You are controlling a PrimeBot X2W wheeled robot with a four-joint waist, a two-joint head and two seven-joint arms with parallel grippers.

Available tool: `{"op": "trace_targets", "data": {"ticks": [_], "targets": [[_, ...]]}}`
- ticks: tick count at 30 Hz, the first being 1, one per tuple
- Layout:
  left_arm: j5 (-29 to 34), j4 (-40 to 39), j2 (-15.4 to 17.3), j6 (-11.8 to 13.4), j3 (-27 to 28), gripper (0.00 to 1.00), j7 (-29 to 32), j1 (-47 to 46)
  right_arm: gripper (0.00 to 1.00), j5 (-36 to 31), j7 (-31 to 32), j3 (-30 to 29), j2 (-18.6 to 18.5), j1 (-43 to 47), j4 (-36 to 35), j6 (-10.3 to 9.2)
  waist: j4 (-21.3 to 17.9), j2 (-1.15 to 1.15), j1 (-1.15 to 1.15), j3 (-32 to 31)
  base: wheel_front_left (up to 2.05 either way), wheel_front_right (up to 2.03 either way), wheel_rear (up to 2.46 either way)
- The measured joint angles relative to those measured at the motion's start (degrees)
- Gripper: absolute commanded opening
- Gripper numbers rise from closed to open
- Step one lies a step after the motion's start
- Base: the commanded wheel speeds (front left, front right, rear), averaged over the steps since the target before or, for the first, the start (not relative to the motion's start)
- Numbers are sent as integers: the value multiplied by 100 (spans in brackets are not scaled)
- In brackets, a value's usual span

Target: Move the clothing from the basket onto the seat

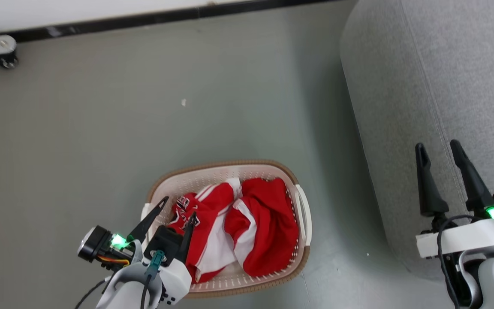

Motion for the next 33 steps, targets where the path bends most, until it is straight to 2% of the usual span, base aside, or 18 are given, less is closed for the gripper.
{"op": "trace_targets", "data": {"ticks": [14, 33], "targets": [[301, 578, 73, 3, -200, 100, 0, -511, 100, 205, -1, -42, -1, -621, -232, 0, -331, 0, 0, 955, 0, 0, 0], [789, 1145, 216, 10, -552, 100, -15, -1326, 100, 597, -3, 51, -2, -1261, -278, 0, -723, 0, 0, 1955, 0, 0, 0]]}}
